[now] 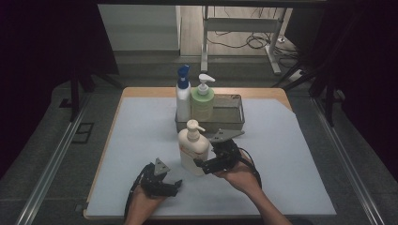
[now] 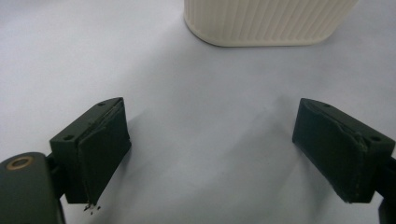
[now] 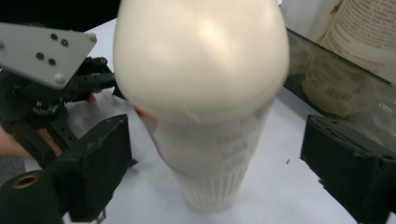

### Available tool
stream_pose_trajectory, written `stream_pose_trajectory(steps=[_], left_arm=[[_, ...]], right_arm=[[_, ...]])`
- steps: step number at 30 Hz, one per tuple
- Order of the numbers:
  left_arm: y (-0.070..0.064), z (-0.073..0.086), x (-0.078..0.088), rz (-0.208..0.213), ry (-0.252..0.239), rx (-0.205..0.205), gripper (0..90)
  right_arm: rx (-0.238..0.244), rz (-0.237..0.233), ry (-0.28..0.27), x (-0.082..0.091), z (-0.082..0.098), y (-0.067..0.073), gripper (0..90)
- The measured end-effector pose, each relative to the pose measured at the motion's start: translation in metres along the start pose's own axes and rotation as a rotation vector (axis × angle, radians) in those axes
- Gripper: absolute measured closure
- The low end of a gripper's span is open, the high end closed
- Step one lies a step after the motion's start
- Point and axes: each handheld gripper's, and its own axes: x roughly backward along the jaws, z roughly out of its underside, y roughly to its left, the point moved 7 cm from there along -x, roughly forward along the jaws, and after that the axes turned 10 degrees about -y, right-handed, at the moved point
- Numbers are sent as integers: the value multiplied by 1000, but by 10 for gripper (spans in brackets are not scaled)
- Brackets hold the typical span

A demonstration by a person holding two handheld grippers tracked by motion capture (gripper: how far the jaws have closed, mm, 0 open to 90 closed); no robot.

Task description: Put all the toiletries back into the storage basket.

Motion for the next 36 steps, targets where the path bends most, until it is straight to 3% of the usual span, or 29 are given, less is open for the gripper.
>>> stream_pose_trajectory(steps=[12, 18, 28, 36], left_arm=[[0, 0, 0, -1, -3, 4, 106], [0, 0, 0, 1, 1, 0, 106], [0, 0, 0, 1, 0, 0, 106], [0, 0, 0, 1, 2, 0, 106]], right_arm=[[37, 4, 16, -21, -10, 9, 268], [62, 32, 21, -28, -13, 9, 335], [48, 7, 40, -27, -14, 7, 355], [52, 13, 59, -21, -18, 8, 364]])
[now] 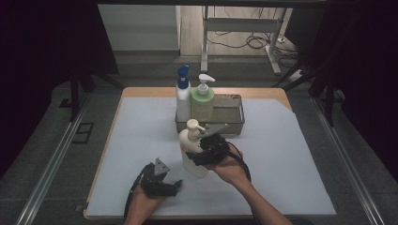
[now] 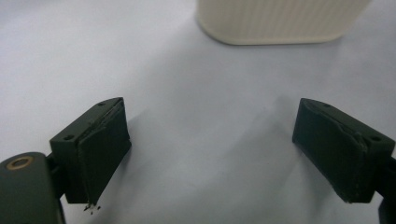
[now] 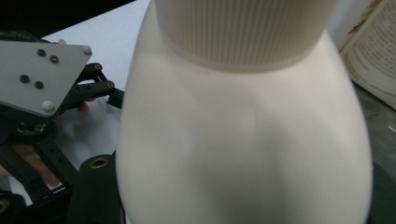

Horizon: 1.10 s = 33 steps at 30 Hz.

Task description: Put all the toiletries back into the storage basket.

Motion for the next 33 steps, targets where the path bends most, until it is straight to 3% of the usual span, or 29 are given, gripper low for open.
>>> stream_pose_trajectory(steps=[8, 24, 33], left_arm=[[0, 0, 0, -2, -3, 4, 106], [0, 0, 0, 1, 1, -1, 106], [0, 0, 0, 2, 2, -2, 106]], right_arm=[[-3, 8, -4, 20, -10, -7, 365], [-48, 40, -16, 58, -27, -36, 365], [-69, 96, -35, 79, -40, -59, 366]])
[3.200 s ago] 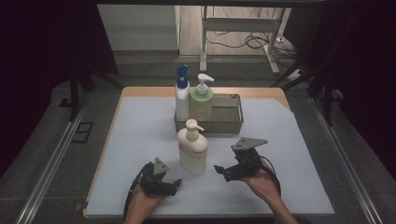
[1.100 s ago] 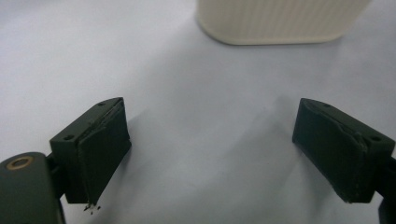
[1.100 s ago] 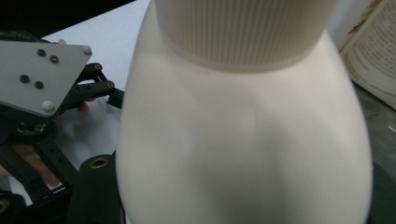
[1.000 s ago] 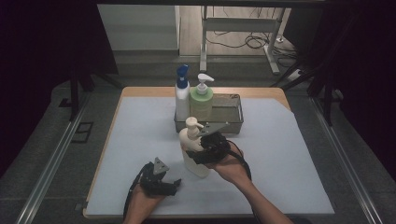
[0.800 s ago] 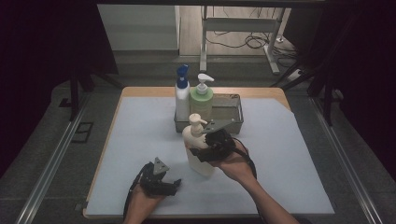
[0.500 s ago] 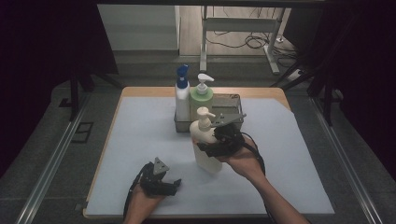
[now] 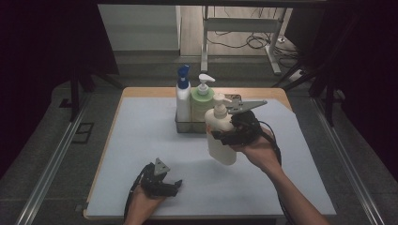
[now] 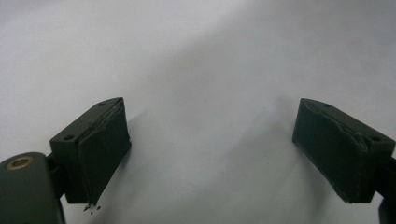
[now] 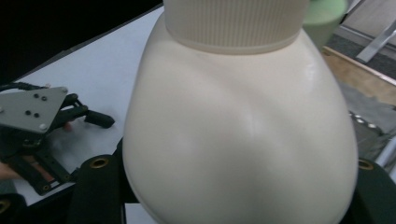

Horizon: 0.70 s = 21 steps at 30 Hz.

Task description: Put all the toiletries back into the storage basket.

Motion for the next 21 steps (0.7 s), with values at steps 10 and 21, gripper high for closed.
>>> stream_pose_trajectory(steps=[10, 21], left_arm=[[0, 0, 0, -1, 0, 2, 106], [0, 0, 0, -1, 0, 3, 106]], right_arm=[[-20, 79, -29, 16, -17, -30, 367], [-34, 154, -41, 13, -32, -56, 368]])
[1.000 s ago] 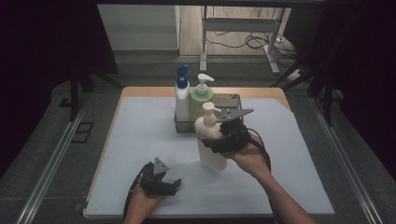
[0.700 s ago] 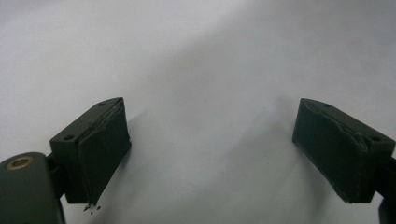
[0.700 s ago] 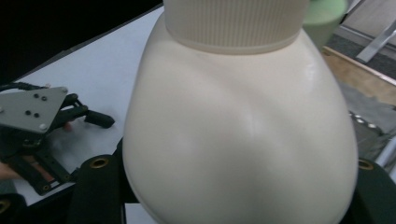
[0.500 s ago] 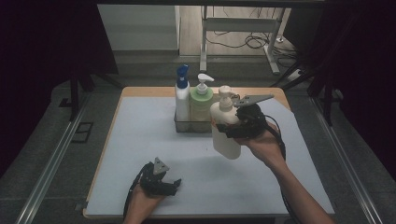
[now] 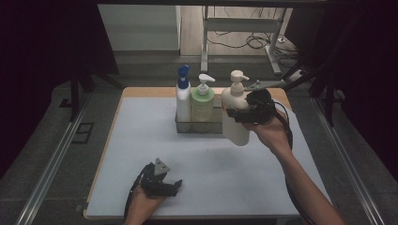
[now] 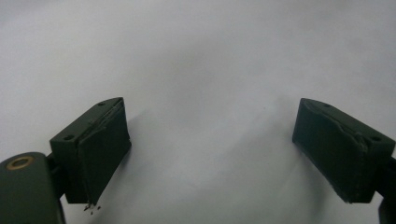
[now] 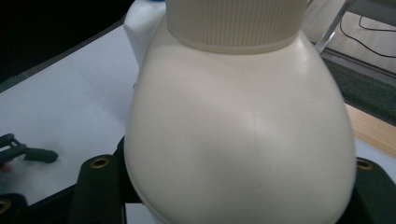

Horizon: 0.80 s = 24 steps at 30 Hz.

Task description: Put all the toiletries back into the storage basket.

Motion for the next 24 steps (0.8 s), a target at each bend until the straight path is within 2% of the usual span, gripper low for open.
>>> stream_pose_trajectory(steps=[21, 24], left_arm=[[0, 0, 0, -1, -1, -2, 106], [0, 0, 0, -1, -3, -2, 106]], right_arm=[[-52, 90, -39, -38, -19, -32, 369], [-48, 100, -42, -43, -21, -36, 369]])
